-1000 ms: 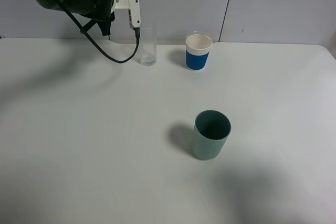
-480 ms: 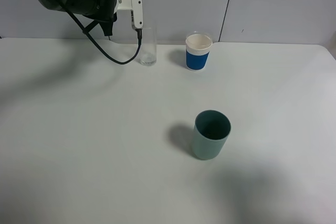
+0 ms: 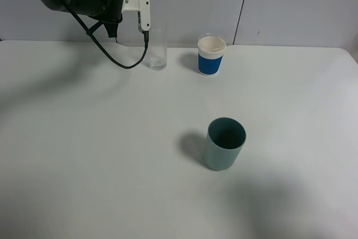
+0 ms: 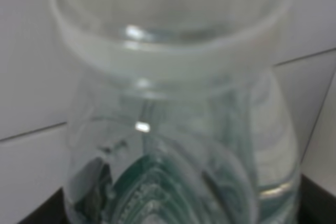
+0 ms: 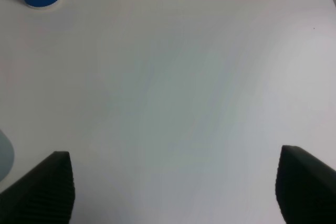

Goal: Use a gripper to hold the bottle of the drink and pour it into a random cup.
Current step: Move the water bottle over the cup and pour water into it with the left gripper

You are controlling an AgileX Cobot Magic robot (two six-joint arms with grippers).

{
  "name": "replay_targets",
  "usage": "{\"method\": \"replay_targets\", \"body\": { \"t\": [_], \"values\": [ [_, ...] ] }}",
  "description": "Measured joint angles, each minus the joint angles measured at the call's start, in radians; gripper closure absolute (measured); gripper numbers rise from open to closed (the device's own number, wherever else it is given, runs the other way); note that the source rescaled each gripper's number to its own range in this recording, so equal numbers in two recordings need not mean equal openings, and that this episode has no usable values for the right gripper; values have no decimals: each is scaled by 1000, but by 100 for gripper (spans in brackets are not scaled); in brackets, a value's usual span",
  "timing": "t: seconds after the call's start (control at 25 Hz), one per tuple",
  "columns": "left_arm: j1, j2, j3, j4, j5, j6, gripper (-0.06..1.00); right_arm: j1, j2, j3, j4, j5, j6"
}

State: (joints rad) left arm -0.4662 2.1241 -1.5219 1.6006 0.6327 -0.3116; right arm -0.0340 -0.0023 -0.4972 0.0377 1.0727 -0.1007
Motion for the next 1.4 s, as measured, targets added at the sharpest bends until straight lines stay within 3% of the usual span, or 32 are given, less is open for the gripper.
{"method": "replay_targets", "body": {
  "t": [1.4],
  "values": [
    [0,0,0,41,0,31,91,0,0,0,0,0,0]
  ]
}}
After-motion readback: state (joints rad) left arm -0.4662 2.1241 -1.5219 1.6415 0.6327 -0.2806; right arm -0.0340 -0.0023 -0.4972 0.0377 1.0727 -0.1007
